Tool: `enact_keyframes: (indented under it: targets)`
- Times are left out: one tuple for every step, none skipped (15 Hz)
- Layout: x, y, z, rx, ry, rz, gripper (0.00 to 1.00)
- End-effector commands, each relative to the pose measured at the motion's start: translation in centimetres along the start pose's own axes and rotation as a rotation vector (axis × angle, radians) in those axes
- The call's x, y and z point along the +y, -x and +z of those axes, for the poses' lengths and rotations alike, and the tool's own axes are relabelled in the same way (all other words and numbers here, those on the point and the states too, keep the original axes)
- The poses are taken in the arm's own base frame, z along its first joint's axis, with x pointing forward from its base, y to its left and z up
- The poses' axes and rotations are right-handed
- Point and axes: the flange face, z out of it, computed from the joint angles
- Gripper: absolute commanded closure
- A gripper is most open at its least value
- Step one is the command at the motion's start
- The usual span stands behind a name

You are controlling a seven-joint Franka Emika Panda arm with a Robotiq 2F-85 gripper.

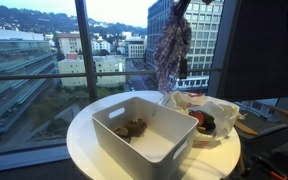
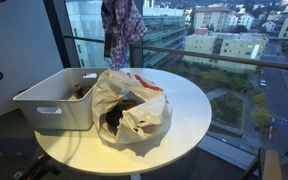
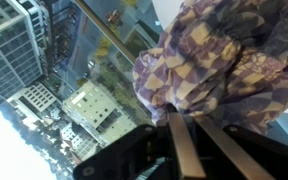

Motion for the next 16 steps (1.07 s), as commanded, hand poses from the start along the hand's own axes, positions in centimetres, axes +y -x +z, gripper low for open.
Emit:
enact_keyframes:
  targets:
    - [2.3, 0.3, -4.2, -0.044, 0.134, 0.023, 0.94]
    - [2.7, 0.7, -5.1, -0.065, 0.162, 0.031, 0.94]
    - [2.8, 1.0, -6.0, -0.083, 0.189, 0.04, 0.94]
    - [2.9, 1.5, -6.8, -0.103, 0.21, 0.046, 0.94]
    - [2.9, 1.8, -7.5, -0.12, 0.23, 0.054, 0.94]
    - [2.9, 2.3, -8.2, -0.135, 0.247, 0.062, 0.94]
    - [2.8, 2.5, -8.8, -0.153, 0.258, 0.07, 0.94]
    - [2.8, 2.8, -9.4, -0.169, 0.277, 0.074, 0.94]
    - [2.7, 3.0, -10.0, -0.185, 0.295, 0.078, 0.94]
    - [2.6, 3.2, -10.7, -0.201, 0.31, 0.084, 0.94]
    - [2.5, 3.5, -11.3, -0.218, 0.32, 0.092, 0.94]
    - [2.3, 3.8, -11.7, -0.238, 0.324, 0.096, 0.94]
    - [2.0, 4.3, -11.8, -0.266, 0.324, 0.098, 0.94]
    - [1.6, 4.9, -11.8, -0.291, 0.322, 0.1, 0.94]
    - [1.3, 5.4, -11.7, -0.311, 0.319, 0.1, 0.94]
    - [0.7, 6.0, -11.4, -0.335, 0.312, 0.098, 0.94]
